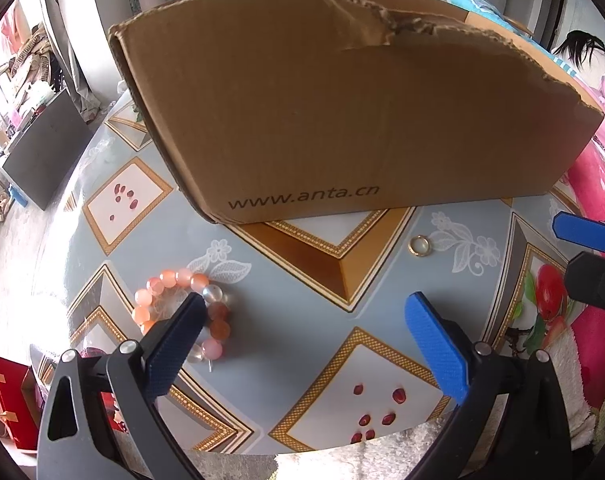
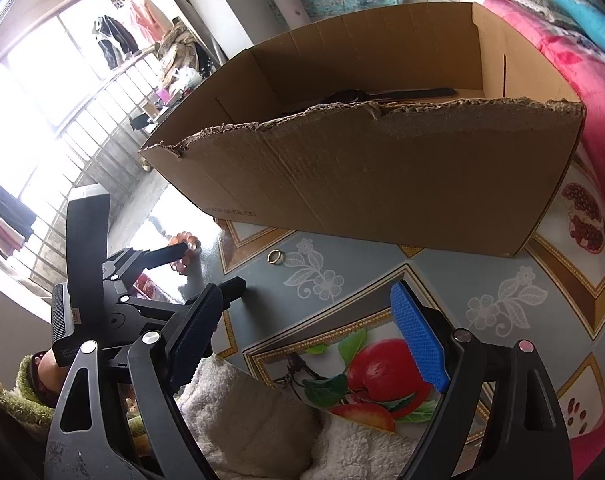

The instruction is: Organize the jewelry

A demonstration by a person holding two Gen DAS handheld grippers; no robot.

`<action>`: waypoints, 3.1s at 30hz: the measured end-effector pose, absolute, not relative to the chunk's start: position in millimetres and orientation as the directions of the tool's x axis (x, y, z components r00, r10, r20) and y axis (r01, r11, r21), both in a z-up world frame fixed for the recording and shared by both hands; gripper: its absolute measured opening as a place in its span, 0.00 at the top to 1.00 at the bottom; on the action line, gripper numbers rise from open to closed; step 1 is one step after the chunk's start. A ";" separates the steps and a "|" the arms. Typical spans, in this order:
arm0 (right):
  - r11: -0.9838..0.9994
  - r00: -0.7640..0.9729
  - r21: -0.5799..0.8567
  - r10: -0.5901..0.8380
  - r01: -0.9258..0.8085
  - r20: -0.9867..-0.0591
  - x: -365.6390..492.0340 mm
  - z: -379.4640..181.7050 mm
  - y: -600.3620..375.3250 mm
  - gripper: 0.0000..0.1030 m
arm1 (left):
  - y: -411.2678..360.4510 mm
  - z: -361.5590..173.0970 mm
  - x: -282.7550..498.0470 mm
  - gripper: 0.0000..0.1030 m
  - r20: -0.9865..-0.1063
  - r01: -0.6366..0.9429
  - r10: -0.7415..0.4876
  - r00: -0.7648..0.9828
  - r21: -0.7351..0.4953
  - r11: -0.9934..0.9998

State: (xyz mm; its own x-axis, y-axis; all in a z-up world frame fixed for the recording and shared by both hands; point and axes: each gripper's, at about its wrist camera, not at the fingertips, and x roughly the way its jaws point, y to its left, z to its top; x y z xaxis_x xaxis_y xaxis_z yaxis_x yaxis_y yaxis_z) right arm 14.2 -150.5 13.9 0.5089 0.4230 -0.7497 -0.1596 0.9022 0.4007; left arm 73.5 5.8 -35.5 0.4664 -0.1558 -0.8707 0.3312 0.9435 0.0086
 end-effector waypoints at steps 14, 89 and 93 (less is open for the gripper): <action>0.891 0.510 0.429 0.441 -0.149 -0.738 14.5 11.4 -160.2 0.21 | 4.9 -33.0 79.9 0.05 -0.884 0.335 -0.149 0.443 0.009 0.942; 0.888 0.555 0.111 0.373 -0.447 -0.744 36.2 0.9 -77.0 0.92 | 77.2 -21.9 62.2 0.91 -0.792 0.392 -0.258 0.553 -0.026 0.920; 0.878 0.565 0.139 0.409 -0.458 -0.716 25.2 19.0 -86.8 0.92 | 87.7 -2.0 57.5 0.91 -0.756 0.374 -0.296 0.583 -0.073 0.925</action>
